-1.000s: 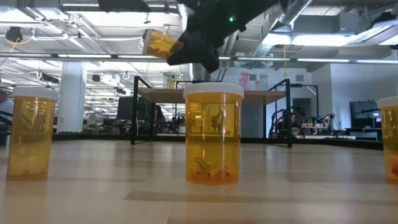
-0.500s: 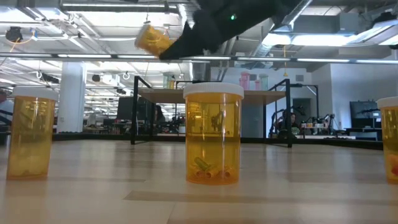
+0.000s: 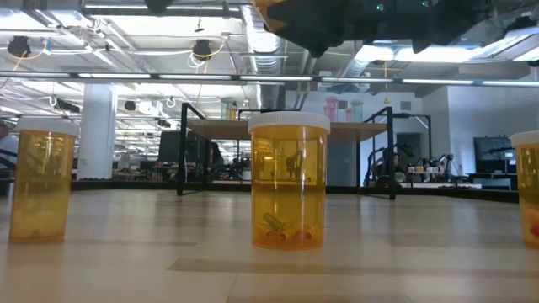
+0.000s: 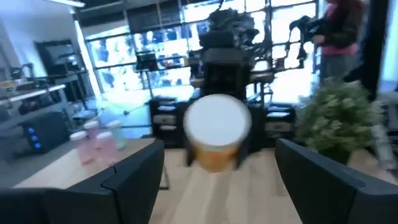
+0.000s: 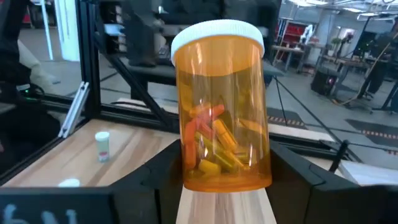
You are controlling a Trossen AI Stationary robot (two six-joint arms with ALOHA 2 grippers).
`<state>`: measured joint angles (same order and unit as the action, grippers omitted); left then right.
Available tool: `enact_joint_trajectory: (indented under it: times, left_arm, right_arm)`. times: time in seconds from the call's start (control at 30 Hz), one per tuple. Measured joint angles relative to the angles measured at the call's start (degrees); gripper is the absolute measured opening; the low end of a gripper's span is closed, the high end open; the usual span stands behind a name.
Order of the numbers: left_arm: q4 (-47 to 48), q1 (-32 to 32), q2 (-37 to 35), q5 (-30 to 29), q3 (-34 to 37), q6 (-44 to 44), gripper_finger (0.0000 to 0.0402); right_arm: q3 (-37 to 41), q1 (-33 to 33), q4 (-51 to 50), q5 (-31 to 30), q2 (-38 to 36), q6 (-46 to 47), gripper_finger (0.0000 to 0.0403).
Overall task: Pick and place medicine bottles onto shelf by color
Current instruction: Put the top large orange pill bottle on the shelf
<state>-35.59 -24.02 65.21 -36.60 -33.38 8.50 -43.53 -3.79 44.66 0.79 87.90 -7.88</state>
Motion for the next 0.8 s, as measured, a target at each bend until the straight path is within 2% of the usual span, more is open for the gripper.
enact_joint_trajectory:
  times: [0.2, 0.5, 0.63, 0.8]
  left_arm:
    - [-3.6, 5.2, 5.4, 7.2, -1.9, 0.9, 0.0308]
    - [-5.4, 7.6, 10.4, 8.0, -4.7, 1.1, 0.0343]
    - [-6.2, 7.6, 10.7, 9.2, -5.2, 1.9, 0.0339]
    - [-6.4, 7.7, 10.7, 10.1, -5.2, 2.0, 0.0311]
  right_arm:
    - [0.0, -0.2, 1.4, 0.0, 1.0, 0.0, 0.0200]
    - [-0.1, -0.2, 1.6, 0.0, 1.4, 0.5, 0.0203]
    - [-0.1, -0.2, 1.7, 0.0, 1.4, 0.5, 0.0201]
    - [-0.1, -0.2, 1.7, 0.0, 1.4, 0.5, 0.0205]
